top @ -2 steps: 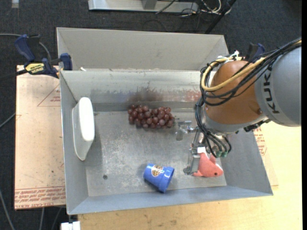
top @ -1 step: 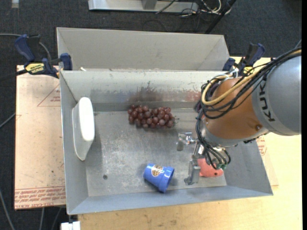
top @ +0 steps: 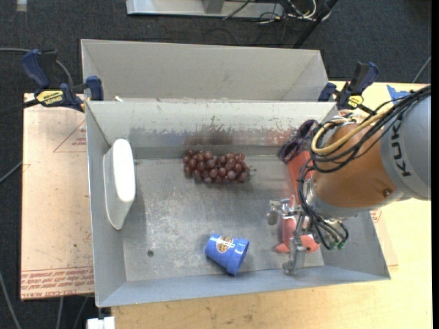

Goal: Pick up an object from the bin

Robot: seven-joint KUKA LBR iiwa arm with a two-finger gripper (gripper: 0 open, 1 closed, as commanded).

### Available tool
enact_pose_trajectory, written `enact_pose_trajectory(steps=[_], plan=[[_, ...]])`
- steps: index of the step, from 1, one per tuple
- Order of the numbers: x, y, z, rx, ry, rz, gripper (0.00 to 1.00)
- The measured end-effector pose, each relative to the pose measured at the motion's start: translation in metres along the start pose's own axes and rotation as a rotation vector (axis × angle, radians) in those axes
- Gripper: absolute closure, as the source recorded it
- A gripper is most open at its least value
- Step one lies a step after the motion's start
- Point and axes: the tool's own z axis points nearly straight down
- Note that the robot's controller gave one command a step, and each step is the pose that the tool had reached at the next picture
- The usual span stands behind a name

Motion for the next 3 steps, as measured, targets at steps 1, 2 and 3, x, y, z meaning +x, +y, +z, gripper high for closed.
enact_pose_trajectory(steps=[1,2,3], plan=[[0.004,-0.033,-0.019,0.004,0.002,-0.091,0.0],[-0.004,-0.082,0.006,-0.001,-0.001,-0.099,1.0],[-0.004,-0.082,0.006,-0.001,-0.001,-0.099,0.0]])
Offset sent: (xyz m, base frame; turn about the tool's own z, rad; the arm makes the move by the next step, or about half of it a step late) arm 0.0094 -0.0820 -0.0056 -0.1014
